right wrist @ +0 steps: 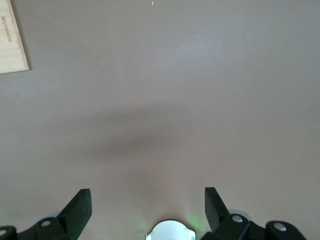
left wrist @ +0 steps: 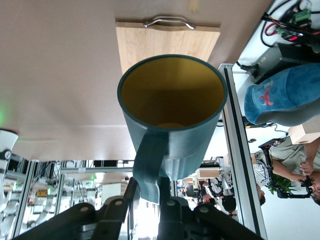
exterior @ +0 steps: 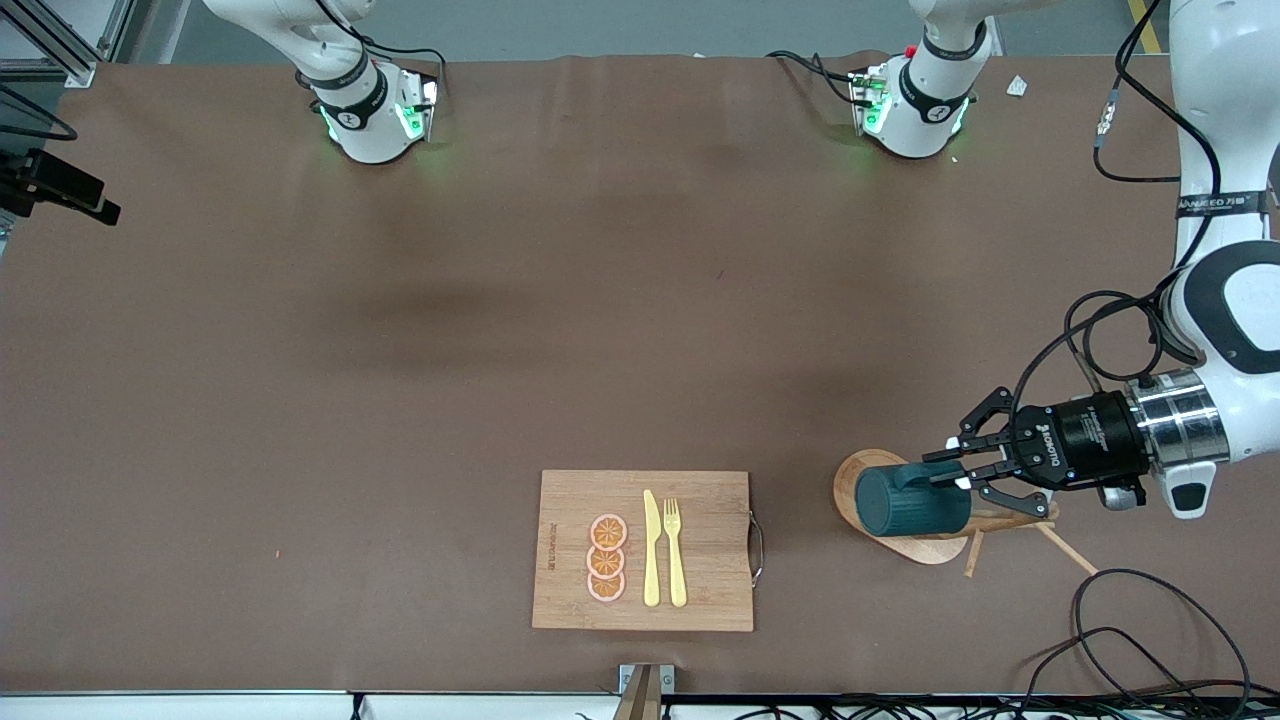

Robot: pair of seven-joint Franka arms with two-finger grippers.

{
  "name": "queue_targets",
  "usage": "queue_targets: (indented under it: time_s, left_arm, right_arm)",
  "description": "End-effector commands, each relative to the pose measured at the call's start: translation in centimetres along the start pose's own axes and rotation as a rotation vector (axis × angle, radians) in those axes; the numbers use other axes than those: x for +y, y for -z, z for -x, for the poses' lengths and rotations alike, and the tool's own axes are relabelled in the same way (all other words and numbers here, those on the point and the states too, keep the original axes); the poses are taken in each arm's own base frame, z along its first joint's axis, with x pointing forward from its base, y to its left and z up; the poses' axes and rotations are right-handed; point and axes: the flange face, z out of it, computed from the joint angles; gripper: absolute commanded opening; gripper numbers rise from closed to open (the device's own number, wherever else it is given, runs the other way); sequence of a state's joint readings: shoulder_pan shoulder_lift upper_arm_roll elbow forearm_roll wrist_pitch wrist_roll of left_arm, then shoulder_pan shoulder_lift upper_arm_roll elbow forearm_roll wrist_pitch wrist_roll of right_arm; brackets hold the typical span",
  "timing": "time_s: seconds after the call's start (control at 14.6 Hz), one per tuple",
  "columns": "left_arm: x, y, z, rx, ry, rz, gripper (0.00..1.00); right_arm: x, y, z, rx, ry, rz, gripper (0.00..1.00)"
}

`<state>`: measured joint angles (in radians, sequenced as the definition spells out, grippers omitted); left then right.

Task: Pass cup and hang on rack
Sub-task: 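Hook the mug handle onto a rack peg with the left gripper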

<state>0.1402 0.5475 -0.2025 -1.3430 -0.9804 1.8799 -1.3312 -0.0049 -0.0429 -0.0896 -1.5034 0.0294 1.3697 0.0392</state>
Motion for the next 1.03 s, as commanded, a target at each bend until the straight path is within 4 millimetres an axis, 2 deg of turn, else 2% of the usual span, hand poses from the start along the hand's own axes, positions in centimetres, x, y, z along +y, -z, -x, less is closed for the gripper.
queue_targets:
  time_s: [0.0, 0.34, 0.62, 0.96]
  left_arm:
    - [0.4, -0.2, -1.0, -0.056, 0.012, -0.007, 0.01]
    - [1.0, -0.4, -2.2, -0.064, 0.022, -0.005, 0.01]
    - [1.5, 1.2, -4.2, -0.059, 0.048, 0.019, 0.01]
    - [1.6, 1.1, -5.4, -0.052, 0.046, 0.016, 0.01]
  right_arm:
    - [-0.1, 0.3, 0.6, 0.021, -0.003, -0.025, 1.0]
    - [0.3, 0.2, 1.0, -0.005, 0.012, -0.019, 1.0]
    - [0.3, 0.1, 1.0, -0.012, 0.012, -0.014, 1.0]
    - [0.2, 0.2, 1.0, -0.011, 0.014, -0.013, 1.0]
